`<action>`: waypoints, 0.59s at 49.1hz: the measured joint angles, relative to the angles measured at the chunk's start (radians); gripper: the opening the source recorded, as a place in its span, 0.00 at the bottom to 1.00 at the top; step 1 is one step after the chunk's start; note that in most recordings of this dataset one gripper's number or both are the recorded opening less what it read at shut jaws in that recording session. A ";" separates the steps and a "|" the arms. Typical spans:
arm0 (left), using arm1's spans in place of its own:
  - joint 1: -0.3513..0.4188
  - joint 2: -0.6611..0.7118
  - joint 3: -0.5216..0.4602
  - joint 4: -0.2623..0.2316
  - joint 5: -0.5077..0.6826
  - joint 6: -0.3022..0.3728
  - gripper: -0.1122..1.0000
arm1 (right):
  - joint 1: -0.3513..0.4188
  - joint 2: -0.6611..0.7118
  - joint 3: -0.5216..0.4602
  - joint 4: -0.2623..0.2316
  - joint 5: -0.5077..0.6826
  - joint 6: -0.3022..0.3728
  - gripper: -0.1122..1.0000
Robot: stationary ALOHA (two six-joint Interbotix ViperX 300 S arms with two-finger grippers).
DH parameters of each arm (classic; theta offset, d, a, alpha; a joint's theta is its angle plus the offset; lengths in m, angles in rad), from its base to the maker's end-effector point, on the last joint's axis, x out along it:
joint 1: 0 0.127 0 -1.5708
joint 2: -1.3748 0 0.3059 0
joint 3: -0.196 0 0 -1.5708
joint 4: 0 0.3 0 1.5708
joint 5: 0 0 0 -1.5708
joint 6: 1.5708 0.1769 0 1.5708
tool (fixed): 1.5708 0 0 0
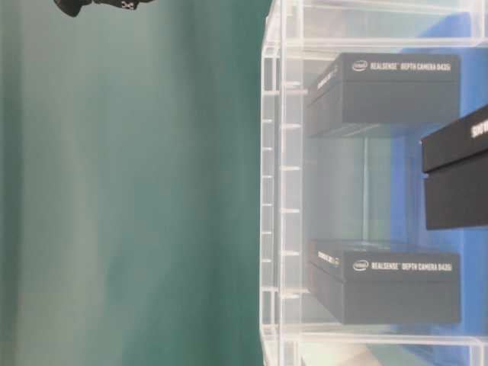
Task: Take out the box from the case.
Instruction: 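Move the open left gripper over the left black box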
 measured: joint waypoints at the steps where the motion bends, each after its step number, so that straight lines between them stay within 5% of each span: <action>1: 0.000 0.009 -0.006 0.000 -0.005 -0.003 0.91 | 0.000 -0.002 0.000 0.002 -0.002 -0.002 0.93; 29: -0.035 0.353 -0.276 0.002 -0.061 -0.014 0.91 | 0.000 -0.002 0.000 -0.003 -0.020 -0.003 0.93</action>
